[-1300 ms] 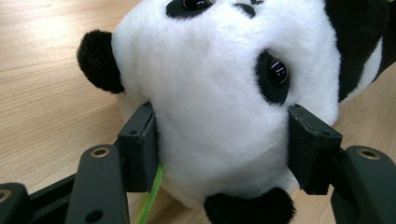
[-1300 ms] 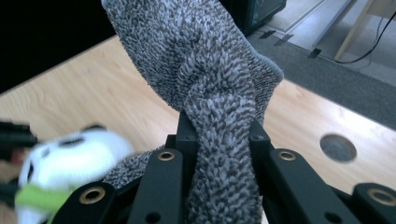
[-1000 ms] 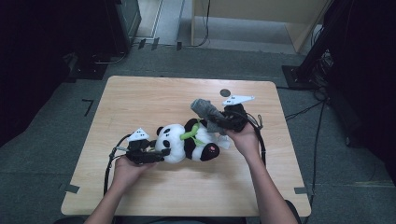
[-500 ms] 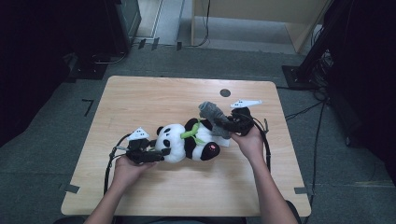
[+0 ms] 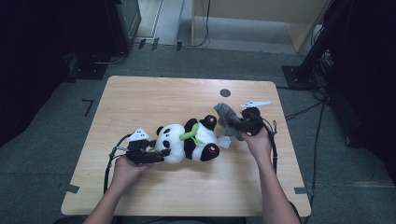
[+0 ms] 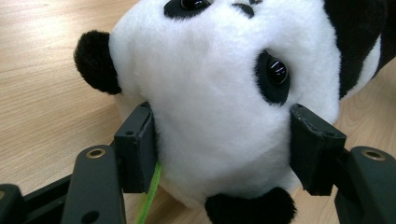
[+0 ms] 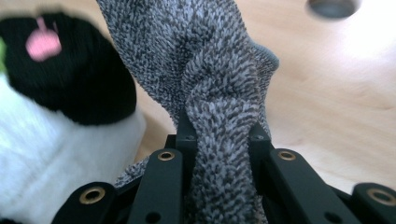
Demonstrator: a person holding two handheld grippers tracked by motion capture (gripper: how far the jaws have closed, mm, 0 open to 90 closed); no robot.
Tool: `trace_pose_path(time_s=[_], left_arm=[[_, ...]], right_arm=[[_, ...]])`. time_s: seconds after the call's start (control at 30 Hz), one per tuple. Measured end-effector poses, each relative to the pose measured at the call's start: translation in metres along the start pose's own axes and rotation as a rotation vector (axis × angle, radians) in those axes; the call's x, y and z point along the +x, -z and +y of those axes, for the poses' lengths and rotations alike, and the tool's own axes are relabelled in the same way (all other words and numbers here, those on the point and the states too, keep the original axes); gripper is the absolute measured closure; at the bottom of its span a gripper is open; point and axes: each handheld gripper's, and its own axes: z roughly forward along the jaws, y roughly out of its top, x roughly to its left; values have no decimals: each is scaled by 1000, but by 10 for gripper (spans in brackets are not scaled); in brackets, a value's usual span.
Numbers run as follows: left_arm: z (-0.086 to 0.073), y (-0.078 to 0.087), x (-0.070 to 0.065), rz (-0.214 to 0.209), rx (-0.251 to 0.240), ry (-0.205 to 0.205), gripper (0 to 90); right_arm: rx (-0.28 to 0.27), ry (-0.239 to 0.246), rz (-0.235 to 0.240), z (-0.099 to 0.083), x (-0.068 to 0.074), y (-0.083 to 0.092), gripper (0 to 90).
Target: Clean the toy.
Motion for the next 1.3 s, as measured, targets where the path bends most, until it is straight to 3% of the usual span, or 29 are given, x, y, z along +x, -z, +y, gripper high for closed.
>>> trace_pose_path(time_s=[0.07,0.1,0.17,0.2,0.3,0.37,0.4,0.47,0.5,0.53,0.63,0.7,1.0,1.17,1.23,1.3], left_arm=[[0,0,0,1,-1,-2,341],[-1,0,0,1,-6,-2,341],[-3,0,-1,4,-13,-8,340],[-3,0,-1,6,-14,-12,339],[-4,1,-2,9,-16,-18,337],[-5,1,-2,7,-17,-22,337],[-5,1,-2,7,-19,-22,336],[-5,1,-2,7,-19,-22,337],[-4,1,-2,7,-18,-22,337],[-4,1,-2,7,-17,-21,337],[-3,1,-1,6,-15,-13,337],[-3,0,0,2,-17,-3,336],[1,0,3,-11,-5,7,334],[2,0,5,-17,1,11,333],[3,-1,5,-17,2,8,331],[3,-1,5,-17,4,4,331]], right_arm=[[-23,9,1,2,1,4,752],[-74,30,0,11,9,15,752],[-90,36,2,14,12,19,752],[-131,56,14,22,21,25,752],[-156,94,40,31,36,27,751],[-160,109,50,33,42,26,751],[-176,140,79,35,54,23,751],[-175,143,93,35,57,21,750],[-165,147,111,35,62,17,749],[-107,158,121,34,66,6,748],[-60,173,117,30,67,-3,745],[-75,172,109,23,64,-9,744],[-68,81,127,10,40,-7,746],[6,70,65,2,29,-9,749],[46,46,64,-2,23,-12,748],[50,33,73,-4,21,-11,749]])
